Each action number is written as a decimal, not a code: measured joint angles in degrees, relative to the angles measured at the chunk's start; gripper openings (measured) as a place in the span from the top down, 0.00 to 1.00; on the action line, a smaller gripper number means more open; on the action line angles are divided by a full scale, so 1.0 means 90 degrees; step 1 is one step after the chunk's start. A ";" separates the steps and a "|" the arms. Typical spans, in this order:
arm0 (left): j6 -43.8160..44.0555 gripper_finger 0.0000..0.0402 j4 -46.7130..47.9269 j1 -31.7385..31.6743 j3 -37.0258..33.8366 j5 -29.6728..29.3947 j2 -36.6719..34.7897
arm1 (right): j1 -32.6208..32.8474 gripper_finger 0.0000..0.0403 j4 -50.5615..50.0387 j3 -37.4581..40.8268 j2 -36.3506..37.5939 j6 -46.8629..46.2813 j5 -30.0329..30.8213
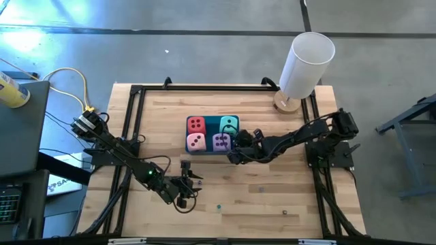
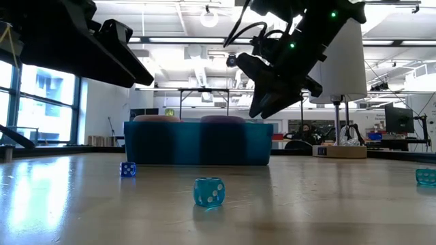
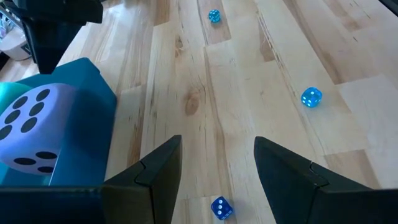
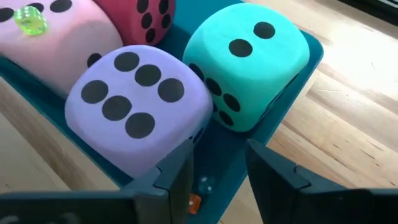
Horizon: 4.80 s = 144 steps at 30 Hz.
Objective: Pick & Place Dice
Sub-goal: Put the dark blue die into the blue bin
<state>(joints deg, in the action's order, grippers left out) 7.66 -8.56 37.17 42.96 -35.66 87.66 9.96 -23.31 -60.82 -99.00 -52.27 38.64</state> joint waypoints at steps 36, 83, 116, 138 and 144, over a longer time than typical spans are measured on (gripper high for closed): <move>0.0158 0.53 0.0092 0.0007 0.0000 0.0012 0.0000 | 0.2871 0.43 0.1144 0.0002 0.0012 0.1909 0.0148; 0.0352 0.53 0.0245 0.0007 0.0000 0.0017 0.0000 | 0.2220 0.43 0.4255 0.0000 -0.0923 0.4505 -0.1521; 0.1396 0.53 0.0902 0.0304 -0.0497 0.0549 0.0114 | 0.3150 0.43 0.4119 0.0000 -0.0923 0.1940 -0.0812; 0.0965 0.53 -0.2238 -0.0255 -0.1848 0.1203 0.0185 | 0.3423 0.43 0.6622 0.0002 -0.1504 0.3296 -0.0715; 0.0962 0.53 -0.2943 -0.0382 -0.1846 0.1251 0.0809 | 0.3381 0.43 0.6662 0.0002 -0.1569 0.3296 -0.0745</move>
<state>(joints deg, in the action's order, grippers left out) 16.32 -35.05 33.73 26.34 -24.40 94.94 40.38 36.64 -60.80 -113.12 -22.61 31.94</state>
